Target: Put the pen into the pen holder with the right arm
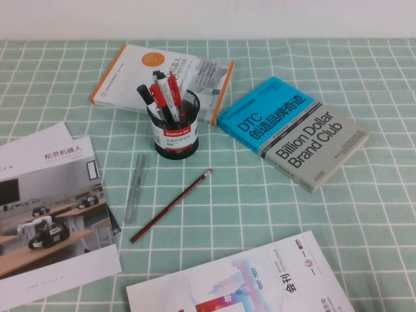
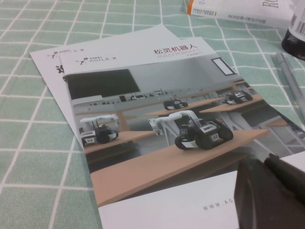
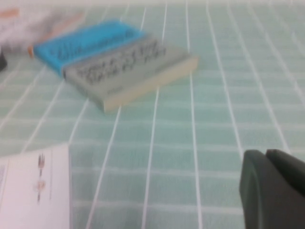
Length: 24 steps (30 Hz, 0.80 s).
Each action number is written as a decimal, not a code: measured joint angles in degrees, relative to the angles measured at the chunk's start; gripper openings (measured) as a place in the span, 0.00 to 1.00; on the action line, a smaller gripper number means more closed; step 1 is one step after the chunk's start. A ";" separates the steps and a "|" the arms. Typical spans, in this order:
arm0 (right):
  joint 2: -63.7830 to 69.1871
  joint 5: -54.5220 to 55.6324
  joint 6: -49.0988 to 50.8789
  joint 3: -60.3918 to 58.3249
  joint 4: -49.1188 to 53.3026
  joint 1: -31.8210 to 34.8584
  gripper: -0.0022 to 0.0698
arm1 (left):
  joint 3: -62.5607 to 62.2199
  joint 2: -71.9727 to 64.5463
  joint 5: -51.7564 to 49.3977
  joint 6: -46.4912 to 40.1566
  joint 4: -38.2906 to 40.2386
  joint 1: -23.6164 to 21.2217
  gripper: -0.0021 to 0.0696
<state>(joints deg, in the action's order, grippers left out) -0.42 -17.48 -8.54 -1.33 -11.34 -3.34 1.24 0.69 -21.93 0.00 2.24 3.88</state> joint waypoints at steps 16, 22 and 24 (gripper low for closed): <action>0.00 -3.11 -0.05 -0.22 -0.66 0.00 0.00 | 0.00 0.00 0.00 0.00 0.00 0.00 0.02; 0.00 -3.11 -0.05 -0.22 -0.66 0.00 0.00 | 0.00 0.00 0.00 0.00 0.00 0.00 0.02; 0.00 -3.11 -0.05 -0.22 -0.86 0.00 0.00 | 0.00 0.00 0.00 0.00 0.00 0.00 0.02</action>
<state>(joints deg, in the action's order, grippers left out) -0.42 -20.60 -8.59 -1.55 -12.20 -3.34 1.24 0.69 -21.93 0.00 2.24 3.88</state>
